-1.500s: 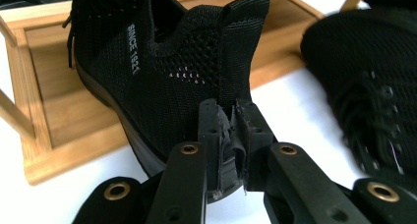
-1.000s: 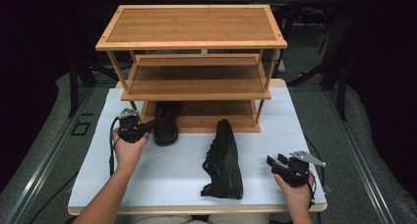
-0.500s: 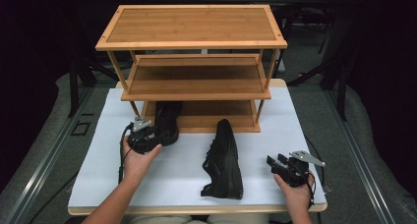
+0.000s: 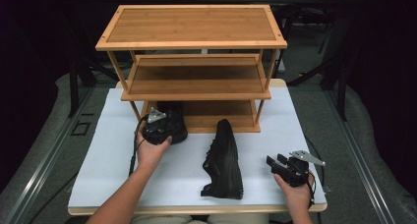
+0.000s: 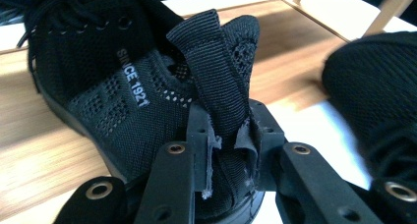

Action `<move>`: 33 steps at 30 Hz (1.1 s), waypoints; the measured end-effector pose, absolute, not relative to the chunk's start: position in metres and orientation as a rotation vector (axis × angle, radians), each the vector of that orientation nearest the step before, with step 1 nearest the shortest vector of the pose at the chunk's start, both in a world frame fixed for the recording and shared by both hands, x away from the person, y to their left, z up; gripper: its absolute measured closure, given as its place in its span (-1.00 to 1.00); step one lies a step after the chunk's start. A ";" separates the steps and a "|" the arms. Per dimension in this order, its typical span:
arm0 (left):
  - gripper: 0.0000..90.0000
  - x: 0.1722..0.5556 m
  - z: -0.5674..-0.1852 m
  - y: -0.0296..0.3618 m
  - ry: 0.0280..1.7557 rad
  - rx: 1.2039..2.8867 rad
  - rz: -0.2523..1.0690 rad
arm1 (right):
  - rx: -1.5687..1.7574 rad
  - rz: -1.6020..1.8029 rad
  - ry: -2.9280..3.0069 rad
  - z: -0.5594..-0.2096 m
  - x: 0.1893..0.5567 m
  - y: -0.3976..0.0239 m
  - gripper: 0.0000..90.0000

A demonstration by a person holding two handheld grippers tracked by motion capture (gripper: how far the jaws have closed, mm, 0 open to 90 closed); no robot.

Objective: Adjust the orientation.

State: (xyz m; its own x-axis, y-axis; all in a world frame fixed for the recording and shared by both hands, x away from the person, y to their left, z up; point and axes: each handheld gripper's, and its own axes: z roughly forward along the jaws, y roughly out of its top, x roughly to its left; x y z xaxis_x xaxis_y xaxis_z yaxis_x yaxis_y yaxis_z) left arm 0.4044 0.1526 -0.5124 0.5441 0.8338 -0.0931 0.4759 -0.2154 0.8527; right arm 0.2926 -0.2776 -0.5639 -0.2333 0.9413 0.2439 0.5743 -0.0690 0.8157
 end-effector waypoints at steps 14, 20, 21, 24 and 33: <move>0.68 0.422 -0.517 0.175 1.139 1.769 0.440 | 1.601 1.240 1.798 -0.564 0.293 -0.277 0.09; 0.60 0.429 -0.519 0.165 1.138 1.744 0.427 | 1.622 1.239 1.805 -0.564 0.293 -0.278 0.09; 0.60 0.431 -0.519 0.163 1.135 1.744 0.429 | 1.622 1.239 1.805 -0.564 0.293 -0.278 0.09; 0.51 0.436 -0.520 0.160 1.137 1.742 0.426 | 1.617 1.232 1.813 -0.563 0.292 -0.278 0.09; 0.12 0.409 -0.513 0.186 1.116 1.735 0.326 | 1.514 1.206 1.758 -0.555 0.285 -0.267 0.07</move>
